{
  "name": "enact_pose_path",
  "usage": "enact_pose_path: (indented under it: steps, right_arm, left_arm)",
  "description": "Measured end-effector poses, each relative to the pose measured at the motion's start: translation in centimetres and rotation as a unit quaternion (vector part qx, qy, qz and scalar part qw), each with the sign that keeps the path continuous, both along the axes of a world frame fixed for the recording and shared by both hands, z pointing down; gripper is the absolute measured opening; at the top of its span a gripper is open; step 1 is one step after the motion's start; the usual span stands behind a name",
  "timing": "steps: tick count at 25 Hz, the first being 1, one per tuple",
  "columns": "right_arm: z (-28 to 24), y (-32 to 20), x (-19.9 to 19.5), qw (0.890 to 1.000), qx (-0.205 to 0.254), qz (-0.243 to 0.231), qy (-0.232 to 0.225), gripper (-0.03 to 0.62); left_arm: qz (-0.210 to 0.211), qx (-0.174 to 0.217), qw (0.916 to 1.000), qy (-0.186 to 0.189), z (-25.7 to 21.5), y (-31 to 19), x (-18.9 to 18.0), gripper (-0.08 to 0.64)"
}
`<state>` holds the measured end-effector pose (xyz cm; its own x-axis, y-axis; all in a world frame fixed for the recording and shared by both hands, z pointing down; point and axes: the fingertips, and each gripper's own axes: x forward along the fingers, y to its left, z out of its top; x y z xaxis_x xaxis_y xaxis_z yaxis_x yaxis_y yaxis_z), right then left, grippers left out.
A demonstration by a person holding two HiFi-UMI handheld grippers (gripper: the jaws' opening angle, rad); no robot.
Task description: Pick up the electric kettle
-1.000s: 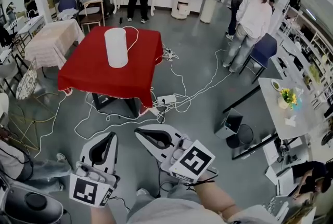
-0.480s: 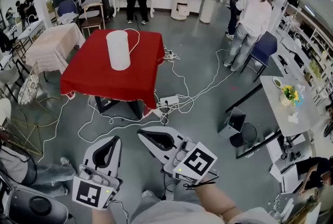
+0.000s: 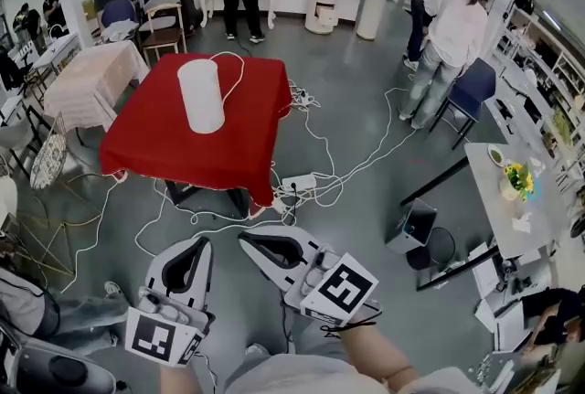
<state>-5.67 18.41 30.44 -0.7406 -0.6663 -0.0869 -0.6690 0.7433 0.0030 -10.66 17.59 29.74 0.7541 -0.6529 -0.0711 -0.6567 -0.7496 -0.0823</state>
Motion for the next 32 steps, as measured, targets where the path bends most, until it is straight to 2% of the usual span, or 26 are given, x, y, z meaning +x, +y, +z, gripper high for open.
enact_pose_path:
  steps: [10, 17, 27, 32]
  right_arm:
    - [-2.0, -7.7, 8.0, 0.998, 0.019, -0.054, 0.009, 0.008]
    - [-1.1, -11.0, 13.5, 0.995, 0.016, -0.099, 0.025, 0.008]
    - [-0.4, -14.8, 15.3, 0.993, 0.005, -0.122, 0.002, 0.008]
    - [-0.7, -17.3, 14.2, 0.993, 0.006, -0.116, -0.004, 0.008]
  left_arm:
    - [-0.044, 0.007, 0.999, 0.006, -1.8, -7.2, 8.1, 0.009]
    - [-0.088, 0.017, 0.9959, 0.015, -1.7, -10.7, 13.4, 0.011]
    - [-0.126, 0.002, 0.9919, 0.011, -0.8, -14.1, 13.8, 0.011]
    - [-0.113, -0.012, 0.9935, 0.003, -0.2, -16.6, 12.5, 0.011]
